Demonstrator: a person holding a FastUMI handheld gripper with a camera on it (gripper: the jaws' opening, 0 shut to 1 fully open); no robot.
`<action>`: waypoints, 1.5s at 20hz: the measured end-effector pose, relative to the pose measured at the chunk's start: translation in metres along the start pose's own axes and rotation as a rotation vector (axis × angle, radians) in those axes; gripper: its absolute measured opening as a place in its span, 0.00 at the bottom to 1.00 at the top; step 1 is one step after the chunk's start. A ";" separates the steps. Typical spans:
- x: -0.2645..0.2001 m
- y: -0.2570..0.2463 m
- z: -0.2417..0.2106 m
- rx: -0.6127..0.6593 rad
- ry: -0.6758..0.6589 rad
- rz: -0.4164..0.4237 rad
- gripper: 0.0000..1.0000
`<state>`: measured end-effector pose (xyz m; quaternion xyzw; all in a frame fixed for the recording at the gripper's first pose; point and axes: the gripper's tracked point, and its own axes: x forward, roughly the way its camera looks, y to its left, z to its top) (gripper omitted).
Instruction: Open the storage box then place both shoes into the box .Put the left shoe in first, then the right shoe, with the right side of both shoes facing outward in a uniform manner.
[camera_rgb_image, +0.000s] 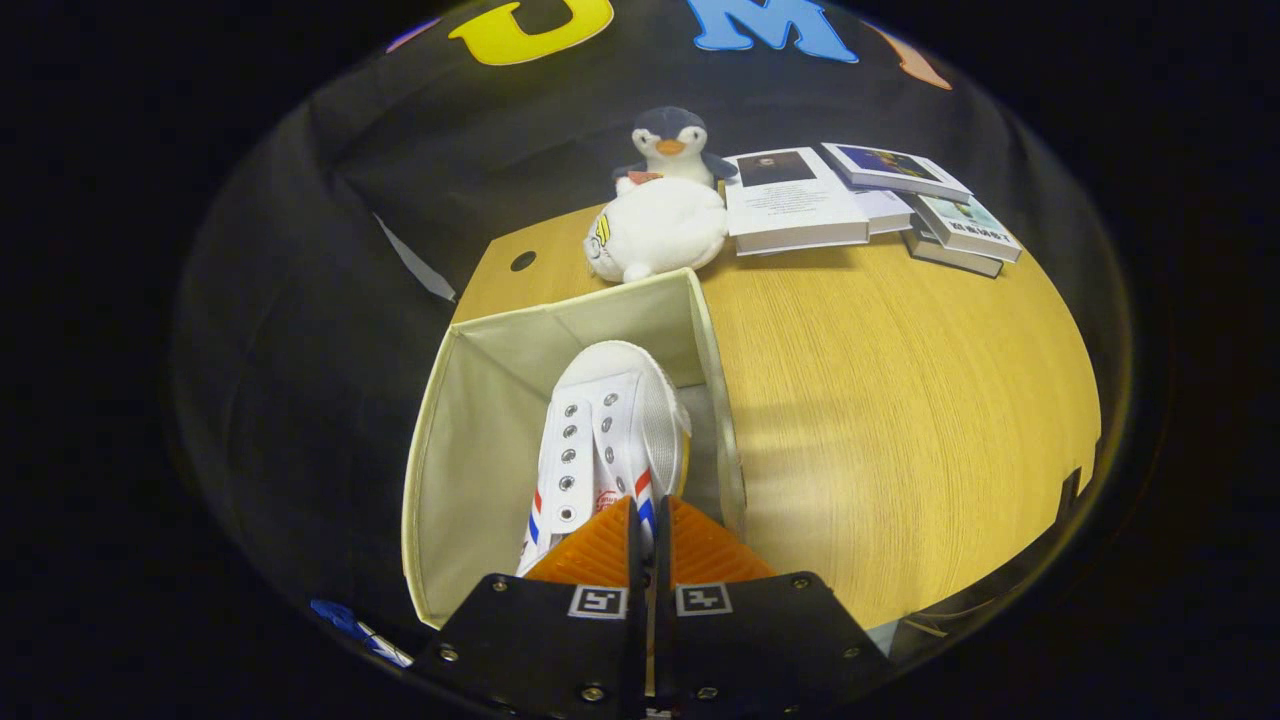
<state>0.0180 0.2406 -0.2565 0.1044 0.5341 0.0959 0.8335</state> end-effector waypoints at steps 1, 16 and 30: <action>0.001 0.009 0.003 0.011 -0.017 0.035 0.08; -0.109 -0.026 0.080 -0.187 -0.388 0.032 0.99; -0.248 -0.128 0.122 -0.245 -0.775 -0.126 0.99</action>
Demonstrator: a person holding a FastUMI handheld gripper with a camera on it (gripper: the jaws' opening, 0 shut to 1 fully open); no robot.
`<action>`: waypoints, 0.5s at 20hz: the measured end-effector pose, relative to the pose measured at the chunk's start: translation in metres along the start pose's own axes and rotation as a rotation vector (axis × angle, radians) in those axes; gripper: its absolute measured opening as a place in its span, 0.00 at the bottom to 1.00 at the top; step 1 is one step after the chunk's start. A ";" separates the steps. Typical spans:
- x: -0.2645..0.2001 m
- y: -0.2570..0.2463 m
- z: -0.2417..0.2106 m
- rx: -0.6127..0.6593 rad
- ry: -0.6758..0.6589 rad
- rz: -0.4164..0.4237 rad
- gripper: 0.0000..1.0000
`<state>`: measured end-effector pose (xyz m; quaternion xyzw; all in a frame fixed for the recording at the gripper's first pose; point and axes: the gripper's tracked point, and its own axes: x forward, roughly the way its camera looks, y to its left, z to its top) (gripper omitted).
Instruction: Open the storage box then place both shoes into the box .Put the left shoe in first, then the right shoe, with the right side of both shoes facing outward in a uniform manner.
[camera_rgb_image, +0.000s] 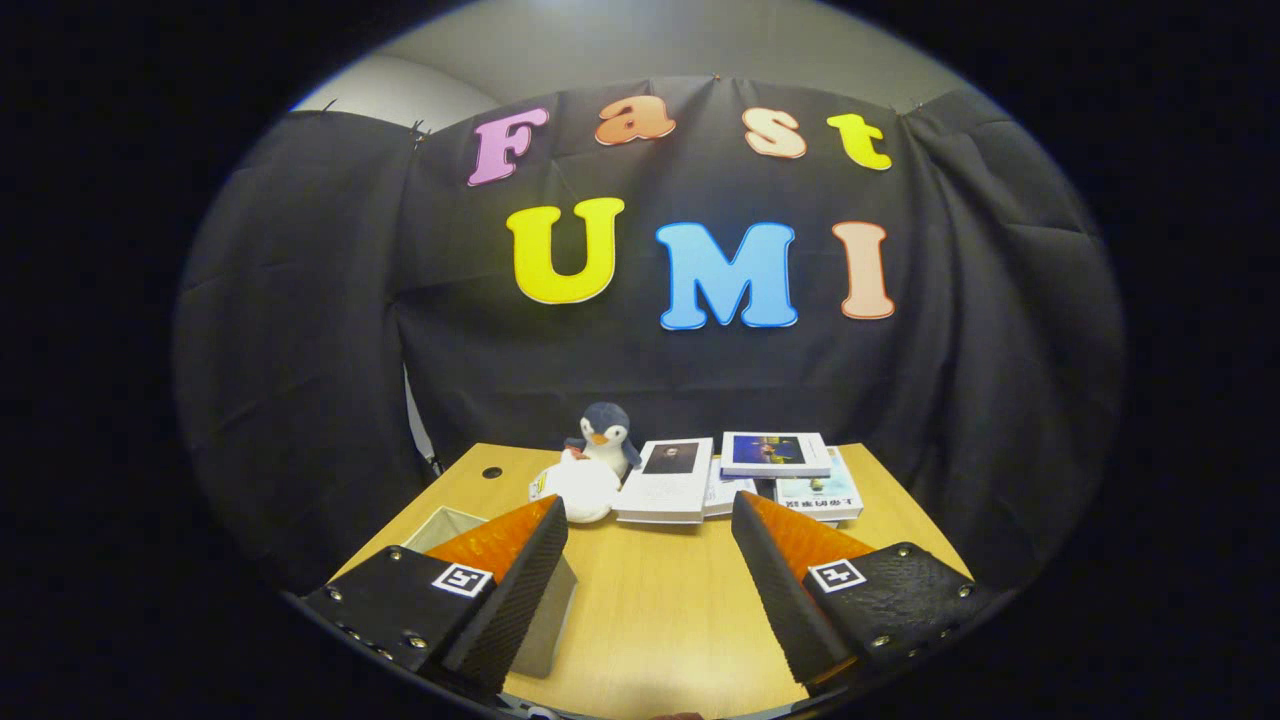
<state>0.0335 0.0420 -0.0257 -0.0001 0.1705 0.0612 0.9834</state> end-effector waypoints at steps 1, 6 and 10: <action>-0.006 -0.011 0.009 0.004 -0.031 -0.006 0.99; -0.036 -0.064 0.029 0.001 -0.114 -0.080 0.99; -0.050 -0.089 0.032 0.035 -0.176 -0.121 0.99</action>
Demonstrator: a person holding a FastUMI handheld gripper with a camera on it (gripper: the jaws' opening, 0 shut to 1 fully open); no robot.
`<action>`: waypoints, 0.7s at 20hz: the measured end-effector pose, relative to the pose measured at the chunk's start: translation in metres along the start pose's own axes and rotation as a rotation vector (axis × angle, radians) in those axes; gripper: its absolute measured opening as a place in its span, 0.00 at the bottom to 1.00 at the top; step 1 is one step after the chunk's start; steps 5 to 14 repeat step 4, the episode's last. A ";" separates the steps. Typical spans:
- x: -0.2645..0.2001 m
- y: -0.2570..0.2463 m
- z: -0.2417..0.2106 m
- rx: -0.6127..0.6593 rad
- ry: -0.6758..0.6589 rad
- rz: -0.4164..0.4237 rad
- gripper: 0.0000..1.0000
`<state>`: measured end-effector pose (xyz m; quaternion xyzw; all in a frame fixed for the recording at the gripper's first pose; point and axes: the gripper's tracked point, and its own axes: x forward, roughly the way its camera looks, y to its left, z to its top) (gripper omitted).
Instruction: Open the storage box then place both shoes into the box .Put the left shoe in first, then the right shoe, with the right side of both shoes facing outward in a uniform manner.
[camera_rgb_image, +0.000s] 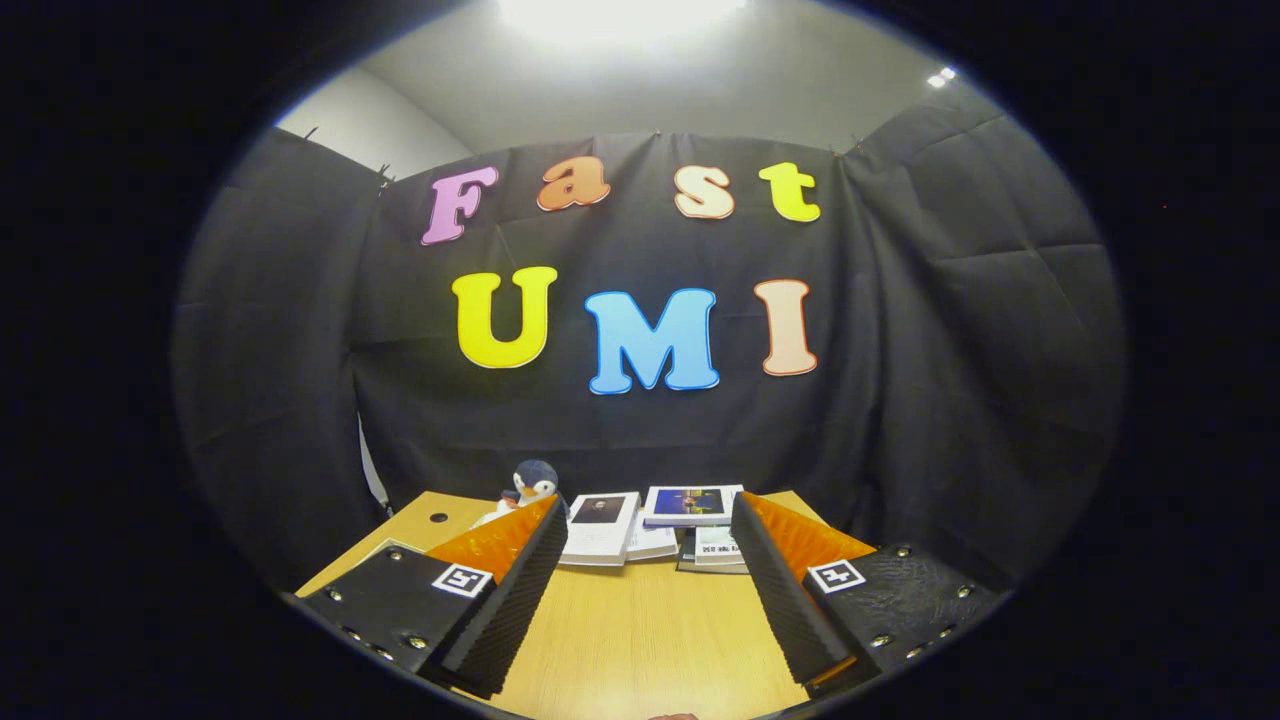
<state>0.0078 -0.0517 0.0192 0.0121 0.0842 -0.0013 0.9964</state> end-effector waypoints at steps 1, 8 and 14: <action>-0.001 -0.003 0.000 0.013 -0.007 -0.001 0.99; -0.002 -0.015 0.002 0.025 -0.024 -0.024 0.99; -0.002 -0.015 0.002 0.025 -0.024 -0.024 0.99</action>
